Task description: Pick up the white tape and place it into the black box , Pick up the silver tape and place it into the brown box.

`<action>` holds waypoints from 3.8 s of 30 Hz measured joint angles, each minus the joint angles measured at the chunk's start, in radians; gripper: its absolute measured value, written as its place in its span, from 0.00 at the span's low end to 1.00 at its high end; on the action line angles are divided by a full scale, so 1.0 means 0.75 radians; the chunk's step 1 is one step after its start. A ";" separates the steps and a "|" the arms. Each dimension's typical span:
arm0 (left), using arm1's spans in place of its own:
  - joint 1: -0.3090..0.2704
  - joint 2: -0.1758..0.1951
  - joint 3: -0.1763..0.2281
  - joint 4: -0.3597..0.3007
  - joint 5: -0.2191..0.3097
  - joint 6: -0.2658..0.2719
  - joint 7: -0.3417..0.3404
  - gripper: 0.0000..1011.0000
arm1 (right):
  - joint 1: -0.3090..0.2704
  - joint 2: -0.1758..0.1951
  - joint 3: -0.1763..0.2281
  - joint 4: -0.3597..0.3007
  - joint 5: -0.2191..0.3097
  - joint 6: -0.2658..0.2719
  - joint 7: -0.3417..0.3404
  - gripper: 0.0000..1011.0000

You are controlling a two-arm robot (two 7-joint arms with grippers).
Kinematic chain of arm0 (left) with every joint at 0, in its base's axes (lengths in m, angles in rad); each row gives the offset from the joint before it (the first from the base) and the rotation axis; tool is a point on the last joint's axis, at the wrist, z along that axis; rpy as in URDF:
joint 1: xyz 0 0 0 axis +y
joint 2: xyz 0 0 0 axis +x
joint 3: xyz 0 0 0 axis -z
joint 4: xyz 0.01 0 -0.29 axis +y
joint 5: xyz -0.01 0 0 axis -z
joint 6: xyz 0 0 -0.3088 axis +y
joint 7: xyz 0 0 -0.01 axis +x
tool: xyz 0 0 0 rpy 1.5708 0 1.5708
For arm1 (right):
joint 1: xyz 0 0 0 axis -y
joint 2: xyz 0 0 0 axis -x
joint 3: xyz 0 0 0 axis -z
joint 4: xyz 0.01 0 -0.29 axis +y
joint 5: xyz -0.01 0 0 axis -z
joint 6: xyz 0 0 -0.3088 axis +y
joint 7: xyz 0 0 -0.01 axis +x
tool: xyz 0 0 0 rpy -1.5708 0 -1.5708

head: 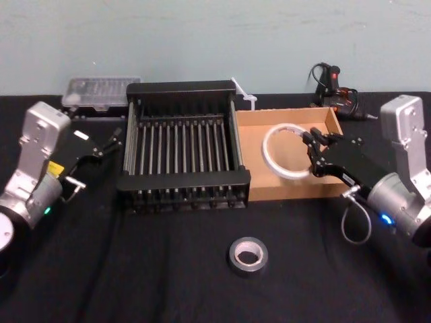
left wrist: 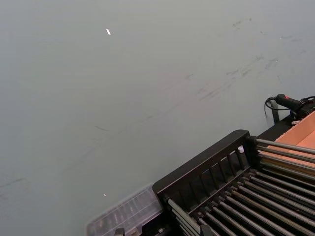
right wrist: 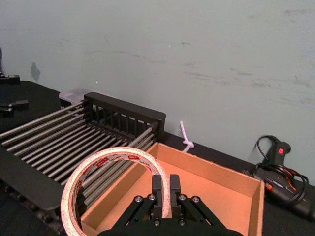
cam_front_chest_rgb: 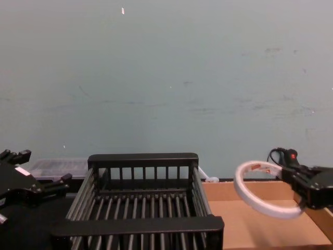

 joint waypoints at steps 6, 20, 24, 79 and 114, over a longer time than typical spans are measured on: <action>0.000 0.000 0.000 0.000 0.000 0.000 0.000 0.99 | 0.049 -0.026 -0.024 0.028 -0.006 0.005 0.002 0.10; 0.000 0.000 0.000 0.000 0.000 0.000 0.000 0.99 | 0.162 -0.089 -0.093 0.113 -0.047 0.031 -0.004 0.10; 0.000 0.000 0.000 0.000 0.000 0.000 0.000 0.99 | 0.193 -0.102 -0.111 0.132 -0.061 0.033 -0.003 0.10; 0.000 0.000 0.000 0.000 0.000 0.000 0.000 0.99 | 0.541 -0.322 -0.269 0.547 -0.192 0.031 0.040 0.10; 0.000 0.000 0.000 0.000 0.000 0.000 0.000 0.99 | 0.603 -0.368 -0.296 0.664 -0.228 0.020 0.041 0.10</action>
